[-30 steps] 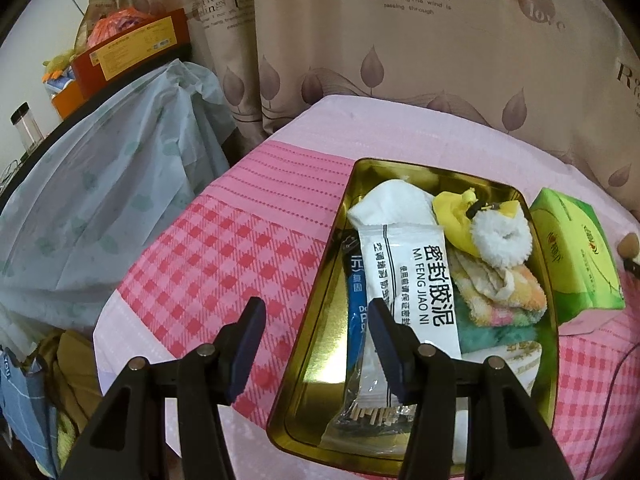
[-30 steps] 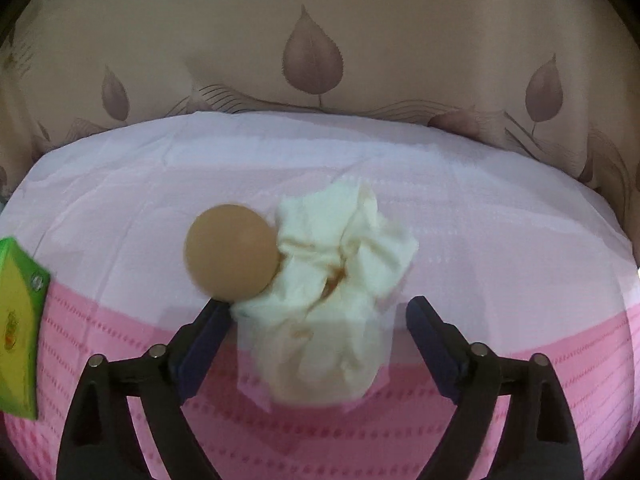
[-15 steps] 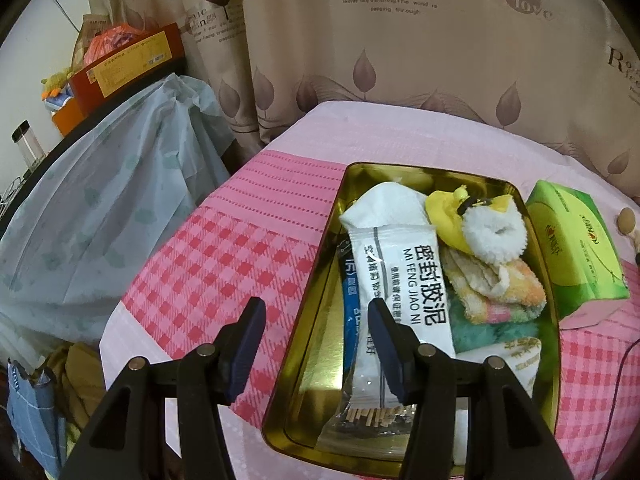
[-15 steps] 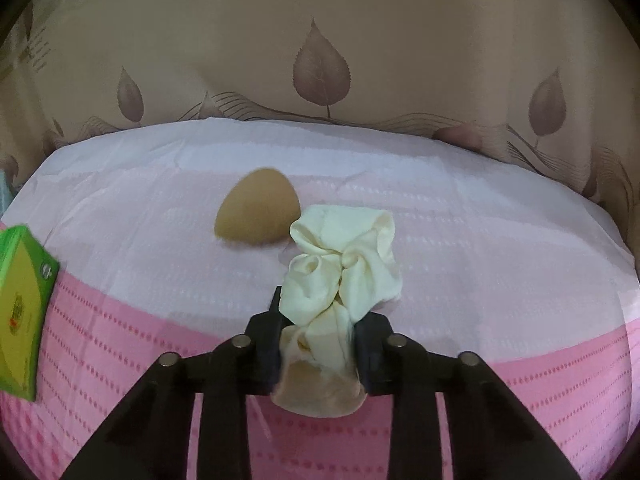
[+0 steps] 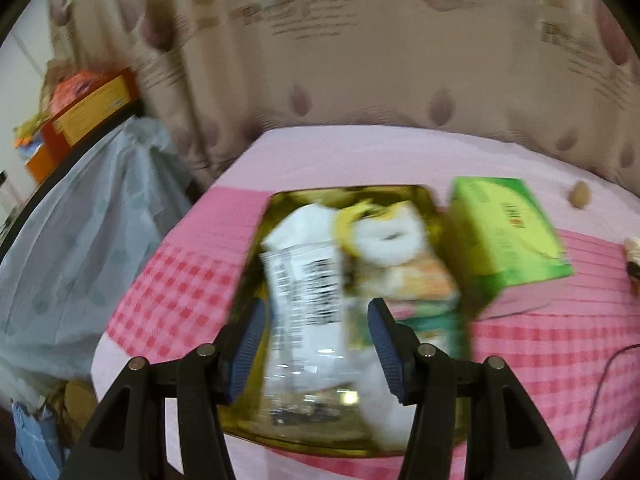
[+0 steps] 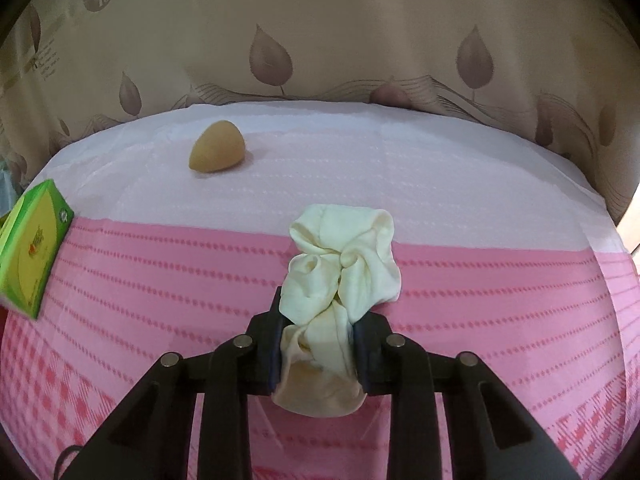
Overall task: Organize soft objects
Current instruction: 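Grasp the brown egg-shaped sponge with the left tool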
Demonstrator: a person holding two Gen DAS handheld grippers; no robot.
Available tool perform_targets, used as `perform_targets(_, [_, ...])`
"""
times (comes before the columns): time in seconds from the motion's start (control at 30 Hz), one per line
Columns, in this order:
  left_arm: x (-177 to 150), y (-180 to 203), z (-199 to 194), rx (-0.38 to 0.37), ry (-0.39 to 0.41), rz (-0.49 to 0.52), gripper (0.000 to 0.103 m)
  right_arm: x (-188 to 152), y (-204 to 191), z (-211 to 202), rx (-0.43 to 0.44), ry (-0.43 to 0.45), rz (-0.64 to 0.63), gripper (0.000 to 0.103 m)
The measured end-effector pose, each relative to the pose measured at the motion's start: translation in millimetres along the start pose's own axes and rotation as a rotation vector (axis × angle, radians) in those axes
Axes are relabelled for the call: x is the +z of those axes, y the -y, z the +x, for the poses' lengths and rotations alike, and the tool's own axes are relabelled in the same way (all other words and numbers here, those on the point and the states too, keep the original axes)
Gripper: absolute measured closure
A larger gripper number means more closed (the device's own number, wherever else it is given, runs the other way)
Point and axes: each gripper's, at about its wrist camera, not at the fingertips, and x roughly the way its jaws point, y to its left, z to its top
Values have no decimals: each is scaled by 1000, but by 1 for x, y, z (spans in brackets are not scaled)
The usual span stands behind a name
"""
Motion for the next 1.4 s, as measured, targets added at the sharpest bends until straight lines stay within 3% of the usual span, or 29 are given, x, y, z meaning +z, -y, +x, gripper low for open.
perform_targets(0.17, [12, 39, -17, -152, 0, 17, 49, -14, 7, -11, -1, -3, -21, 77])
perform_targets(0.4, [37, 134, -30, -312, 19, 183, 46, -27, 13, -20, 16, -2, -29, 77])
perform_targets(0.7, [75, 254, -1, -468, -67, 333, 43, -28, 19, -19, 47, 0, -9, 75])
perform_targets(1.0, [100, 331, 51, -524, -159, 392, 43, -29, 18, -19, 52, -1, -21, 71])
perform_targets(1.4, [130, 382, 108, -540, -260, 424, 43, -30, 16, -19, 66, -2, -29, 64])
